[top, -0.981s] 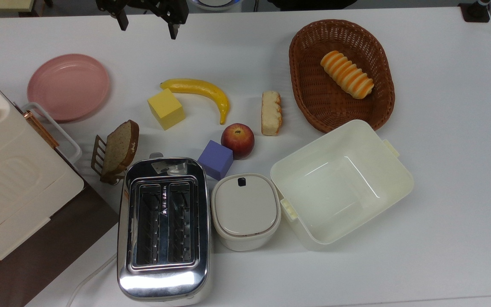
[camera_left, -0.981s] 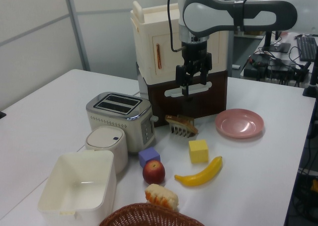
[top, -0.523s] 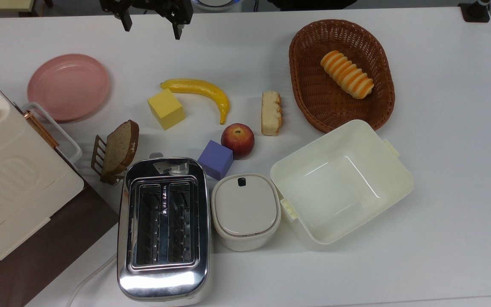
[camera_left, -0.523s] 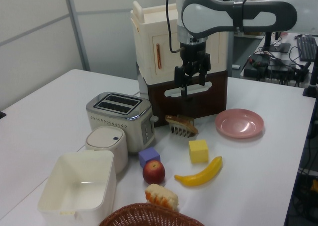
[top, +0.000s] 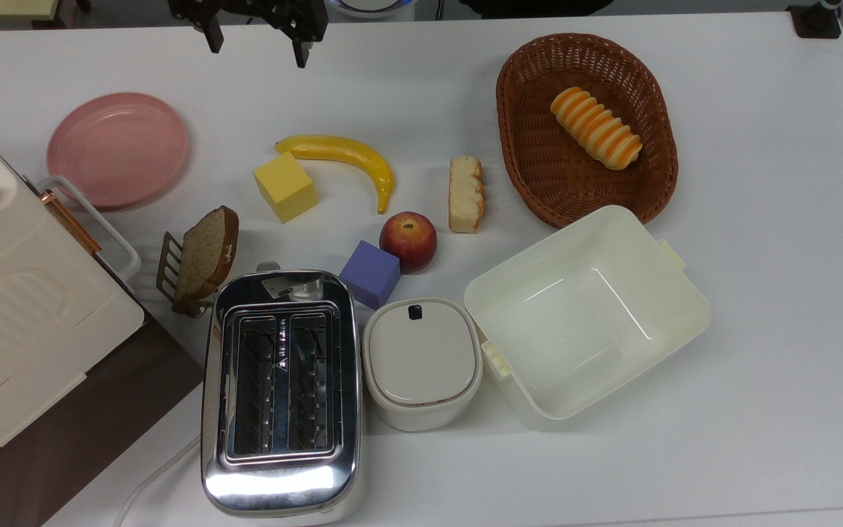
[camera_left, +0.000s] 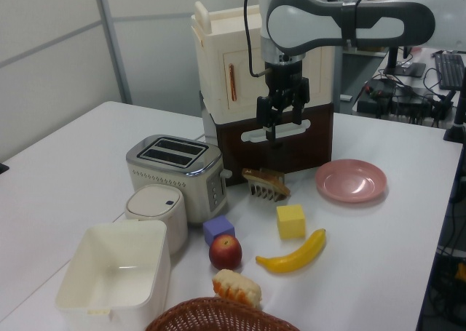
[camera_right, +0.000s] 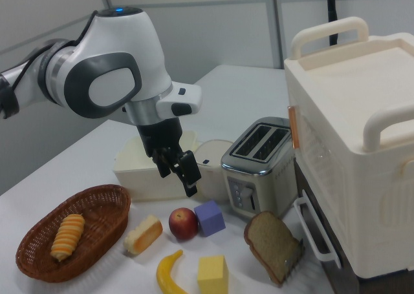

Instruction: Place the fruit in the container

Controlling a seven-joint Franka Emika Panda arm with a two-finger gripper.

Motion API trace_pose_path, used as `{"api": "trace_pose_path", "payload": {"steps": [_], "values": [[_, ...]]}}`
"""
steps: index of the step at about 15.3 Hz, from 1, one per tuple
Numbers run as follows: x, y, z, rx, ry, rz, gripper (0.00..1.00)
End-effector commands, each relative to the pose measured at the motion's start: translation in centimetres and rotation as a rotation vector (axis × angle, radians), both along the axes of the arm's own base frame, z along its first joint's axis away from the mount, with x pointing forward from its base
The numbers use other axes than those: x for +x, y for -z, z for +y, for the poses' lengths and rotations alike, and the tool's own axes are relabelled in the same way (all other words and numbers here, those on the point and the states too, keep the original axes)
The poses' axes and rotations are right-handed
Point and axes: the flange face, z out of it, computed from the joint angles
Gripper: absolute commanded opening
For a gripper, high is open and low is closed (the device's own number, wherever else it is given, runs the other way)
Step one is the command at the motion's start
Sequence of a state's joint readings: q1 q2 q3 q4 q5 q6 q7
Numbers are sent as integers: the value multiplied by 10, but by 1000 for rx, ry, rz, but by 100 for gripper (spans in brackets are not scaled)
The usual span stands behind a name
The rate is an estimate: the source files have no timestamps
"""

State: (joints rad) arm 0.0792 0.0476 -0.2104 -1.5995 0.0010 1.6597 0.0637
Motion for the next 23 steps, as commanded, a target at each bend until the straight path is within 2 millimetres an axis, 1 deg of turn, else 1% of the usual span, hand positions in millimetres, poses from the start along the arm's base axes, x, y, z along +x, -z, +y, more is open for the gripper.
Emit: {"api": "trace_pose_path", "payload": {"steps": [1,6,8,9,11,13,16,17,18,19,21,22,23], "values": [[1,-4,1,-12,-19,19,100],[0,0,4,-10,-22,28,100],[1,8,11,-7,-34,44,100],[2,15,15,-3,-38,54,100],[4,28,30,7,-54,69,100],[5,46,37,13,-55,73,100],[1,69,49,22,-39,113,100],[-3,82,54,23,-53,144,100],[-6,92,65,23,-69,160,100],[-4,90,68,22,-71,142,100],[-4,96,70,9,-95,147,100],[-6,103,76,0,-132,165,100],[-9,112,88,-18,-215,189,100]]}}
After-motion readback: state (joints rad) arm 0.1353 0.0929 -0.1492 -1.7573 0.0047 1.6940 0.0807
